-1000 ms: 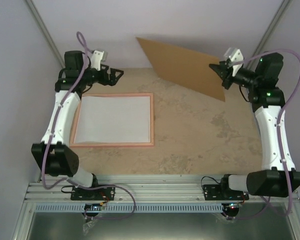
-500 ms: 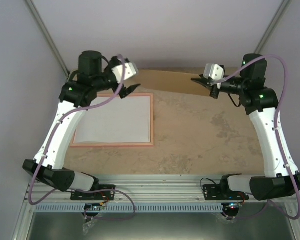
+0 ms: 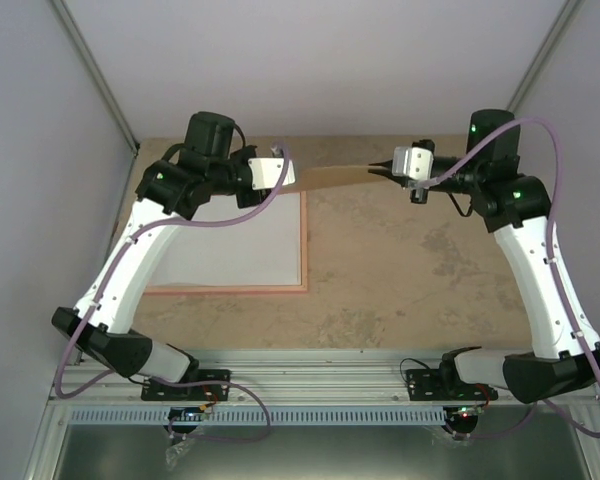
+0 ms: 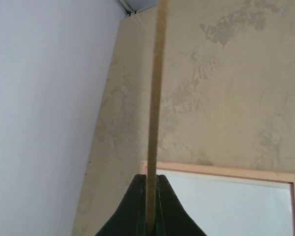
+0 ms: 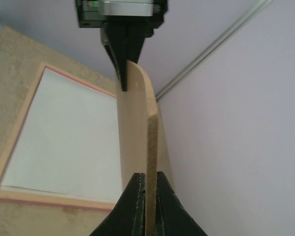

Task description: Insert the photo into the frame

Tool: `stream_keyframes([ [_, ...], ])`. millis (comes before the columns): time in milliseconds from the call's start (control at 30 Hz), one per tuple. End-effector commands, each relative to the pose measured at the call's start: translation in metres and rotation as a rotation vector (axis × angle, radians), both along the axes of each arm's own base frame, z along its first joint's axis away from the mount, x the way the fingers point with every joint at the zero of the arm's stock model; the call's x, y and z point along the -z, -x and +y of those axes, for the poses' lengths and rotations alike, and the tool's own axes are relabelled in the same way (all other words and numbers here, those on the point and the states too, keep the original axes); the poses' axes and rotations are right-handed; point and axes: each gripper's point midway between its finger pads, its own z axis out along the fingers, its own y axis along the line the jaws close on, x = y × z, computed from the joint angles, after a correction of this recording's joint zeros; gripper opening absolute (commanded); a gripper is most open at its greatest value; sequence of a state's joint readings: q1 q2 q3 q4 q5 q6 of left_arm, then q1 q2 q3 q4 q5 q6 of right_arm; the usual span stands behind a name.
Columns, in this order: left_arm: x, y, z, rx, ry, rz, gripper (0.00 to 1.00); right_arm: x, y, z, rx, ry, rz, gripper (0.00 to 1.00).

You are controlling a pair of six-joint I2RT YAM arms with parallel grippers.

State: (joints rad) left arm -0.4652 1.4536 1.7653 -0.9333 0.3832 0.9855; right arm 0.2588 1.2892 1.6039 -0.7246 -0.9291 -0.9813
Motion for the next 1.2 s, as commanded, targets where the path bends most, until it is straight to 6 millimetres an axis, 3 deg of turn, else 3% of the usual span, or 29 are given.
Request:
stream_keyframes([
  [0,-0.016,0.000,0.008,-0.112,0.089,-0.011,0.00,-0.023,-0.011,-0.001,0.055,-0.062,-0.064,0.08],
  [100,-0.028,-0.021,0.026,-0.287,0.175,-0.040,0.00,-0.024,-0.041,-0.012,0.228,-0.147,0.051,0.47],
  [200,-0.053,-0.043,0.058,-0.434,0.320,-0.071,0.00,-0.004,-0.065,-0.034,0.349,-0.204,0.215,0.66],
  [333,-0.086,-0.065,0.092,-0.600,0.421,-0.167,0.00,0.034,-0.099,-0.072,0.486,-0.348,0.495,0.72],
  [467,-0.122,-0.074,0.116,-0.721,0.516,-0.276,0.00,0.104,-0.140,-0.074,0.622,-0.412,0.827,0.69],
  [567,-0.140,-0.077,0.127,-0.783,0.573,-0.315,0.00,0.151,-0.165,-0.058,0.713,-0.405,1.000,0.68],
  [700,-0.144,-0.077,0.132,-0.811,0.587,-0.326,0.00,0.201,-0.182,-0.015,0.772,-0.343,1.144,0.68],
  [867,-0.141,-0.074,0.140,-0.835,0.586,-0.327,0.00,0.256,-0.183,0.037,0.788,-0.258,1.310,0.66],
  [1167,-0.135,-0.074,0.152,-0.852,0.604,-0.298,0.00,0.348,-0.179,0.090,0.823,-0.109,1.445,0.66],
])
